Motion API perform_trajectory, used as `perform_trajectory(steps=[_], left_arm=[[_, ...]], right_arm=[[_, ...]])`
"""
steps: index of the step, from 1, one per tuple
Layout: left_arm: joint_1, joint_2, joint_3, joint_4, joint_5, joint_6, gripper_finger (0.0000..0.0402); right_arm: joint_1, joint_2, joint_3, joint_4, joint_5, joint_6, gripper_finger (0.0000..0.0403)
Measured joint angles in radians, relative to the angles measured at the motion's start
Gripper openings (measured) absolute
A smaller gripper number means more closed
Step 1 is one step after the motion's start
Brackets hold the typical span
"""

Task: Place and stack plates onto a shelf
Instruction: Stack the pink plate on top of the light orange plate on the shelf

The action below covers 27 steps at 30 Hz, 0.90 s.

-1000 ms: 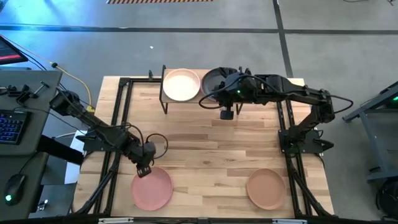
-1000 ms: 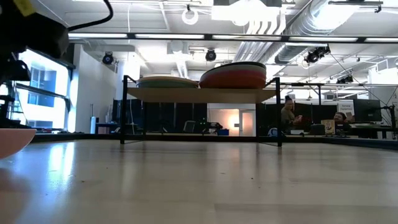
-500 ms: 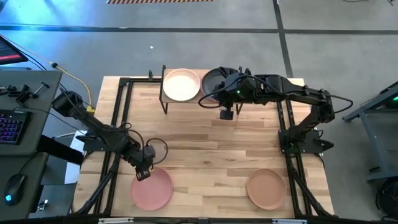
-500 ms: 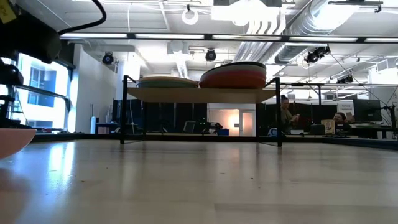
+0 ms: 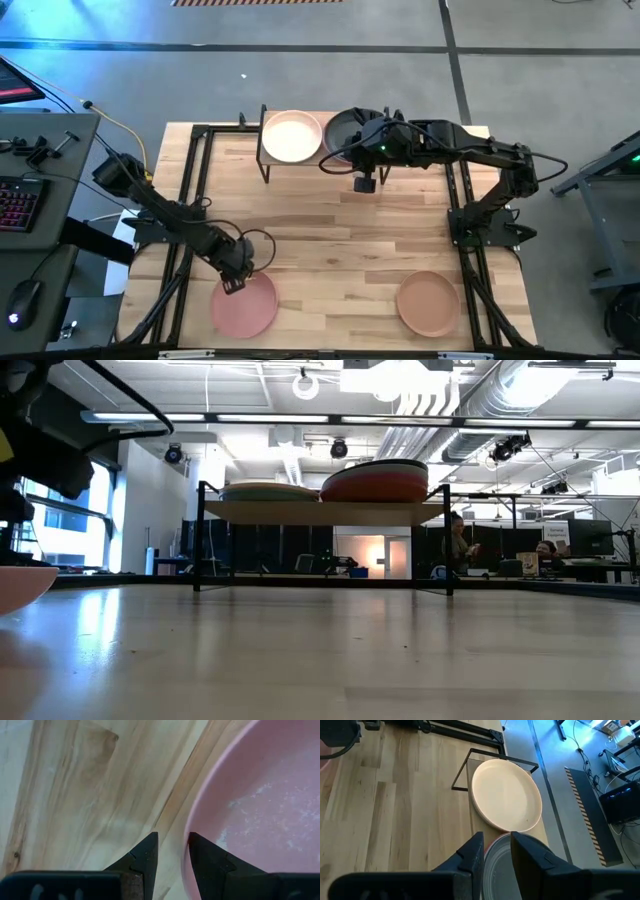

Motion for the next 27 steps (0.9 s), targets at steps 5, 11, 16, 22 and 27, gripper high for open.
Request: perform_trajectory(steps=[5, 11, 16, 22, 27], left_arm=[[0.0, 0.022, 0.0, 0.016, 0.002, 0.014, 0.0097], [0.001, 0.016, 0.001, 0.019, 0.002, 0.068, 0.0033], [0.017, -0.005, 0.002, 0.018, 0.006, 0.08, 0.0009], [0.087, -0.1, 0.012, 0.011, -0.016, 0.098, 0.0003], [0.17, -0.217, 0.026, 0.013, -0.063, 0.105, 0.0001]], right_arm=[[0.0, 0.0, 0.0, 0.0, 0.0, 0.0, 0.0083], [0.0, 0.0, 0.0, -0.001, 0.0, 0.0, 0.0083], [0.0, 0.0, 0.0, -0.004, 0.0, 0.0, 0.0083], [0.0, 0.0, 0.0, -0.022, 0.0, 0.0, 0.0083], [-0.002, 0.0, 0.0, -0.063, -0.004, 0.0, 0.0083]])
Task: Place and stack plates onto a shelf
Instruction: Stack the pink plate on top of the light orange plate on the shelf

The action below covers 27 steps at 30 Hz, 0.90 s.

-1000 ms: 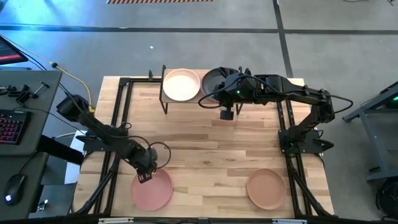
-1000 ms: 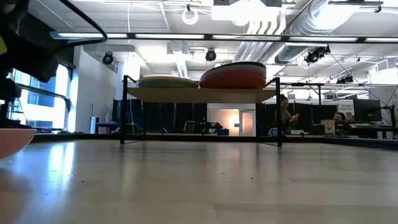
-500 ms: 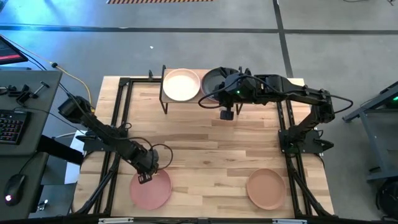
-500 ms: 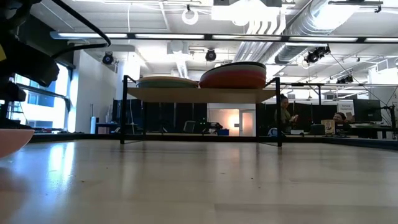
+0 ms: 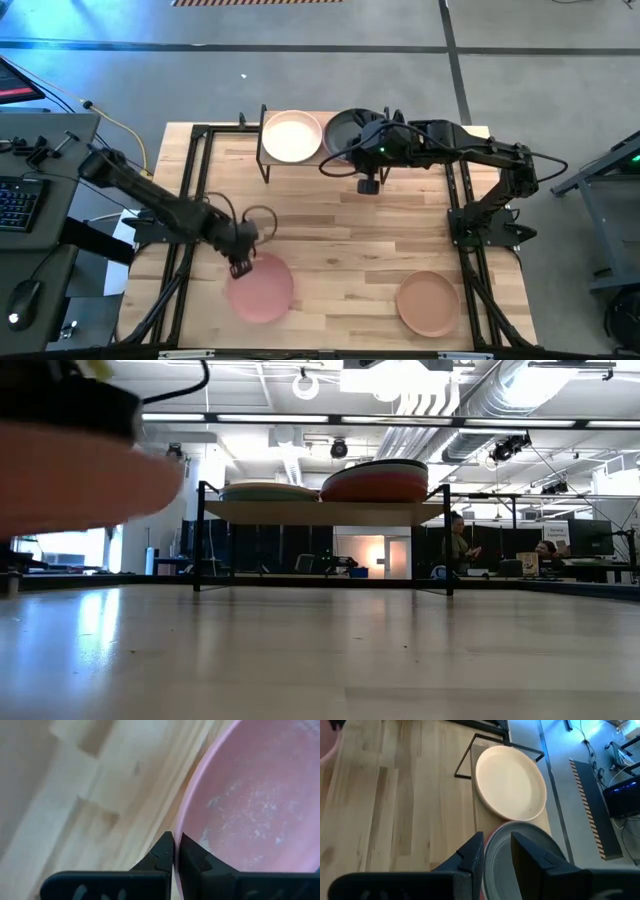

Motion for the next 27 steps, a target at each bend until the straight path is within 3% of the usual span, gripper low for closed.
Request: perform_trajectory(steps=[12, 27], left_arm=[[0.28, -0.22, 0.049, 0.013, -0.068, -0.002, 0.0001], [0.709, -0.236, 0.265, 0.012, -0.16, 0.067, 0.0]], right_arm=[[-0.019, 0.0, 0.0, -0.043, -0.008, -0.061, 0.0083], [-0.132, 0.0, 0.0, -0.069, -0.008, -0.101, 0.0083]])
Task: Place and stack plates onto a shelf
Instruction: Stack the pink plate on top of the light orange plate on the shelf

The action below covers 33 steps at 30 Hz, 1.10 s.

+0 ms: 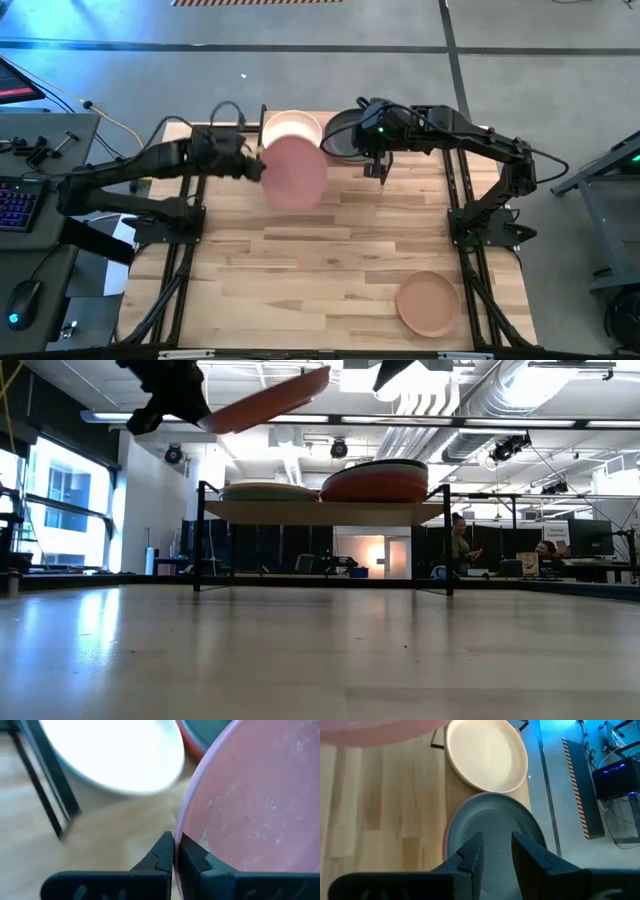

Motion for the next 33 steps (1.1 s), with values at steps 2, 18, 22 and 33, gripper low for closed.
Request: perform_trajectory(steps=[2, 18, 22, 33], left_arm=[[0.064, 0.003, 0.023, 0.0, 0.001, 0.022, 0.0], [0.429, 0.245, 0.212, 0.002, 0.079, 0.215, 0.0], [0.461, 0.305, 0.231, -0.007, 0.127, 0.224, 0.0], [0.499, 0.377, 0.232, -0.029, 0.15, 0.23, 0.0]], right_arm=[[-0.011, 0.0, 0.0, 0.0, 0.0, -0.016, 0.0083], [-0.094, 0.0, 0.0, 0.0, -0.021, -0.064, 0.0083], [-0.111, 0.0, 0.0, -0.014, -0.031, -0.064, 0.0083], [-0.138, 0.0, 0.0, -0.056, -0.061, -0.066, 0.0083]])
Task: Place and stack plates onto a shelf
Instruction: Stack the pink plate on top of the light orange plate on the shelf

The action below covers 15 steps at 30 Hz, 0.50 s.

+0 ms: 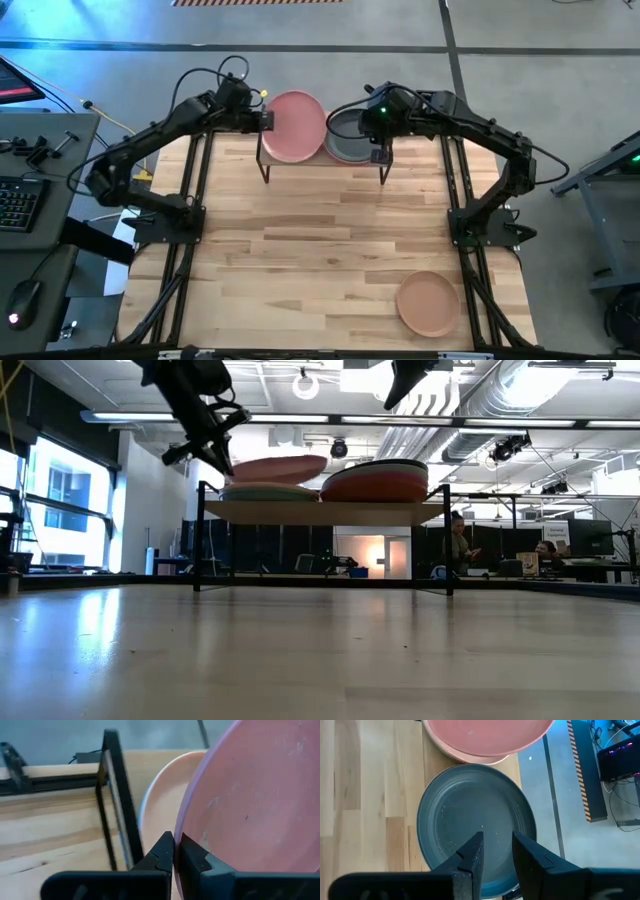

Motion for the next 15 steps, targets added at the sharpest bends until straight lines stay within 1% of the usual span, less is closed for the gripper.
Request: perform_trajectory(steps=[5, 15], left_arm=[[0.013, 0.003, 0.0, -0.026, -0.004, 0.008, 0.001], [0.013, 0.004, 0.0, -0.023, 0.0, 0.008, 0.0051]], right_arm=[[0.0, 0.0, 0.0, -0.009, -0.019, -0.003, 0.0083], [0.0, 0.0, 0.0, -0.022, -0.022, -0.005, 0.0083]])
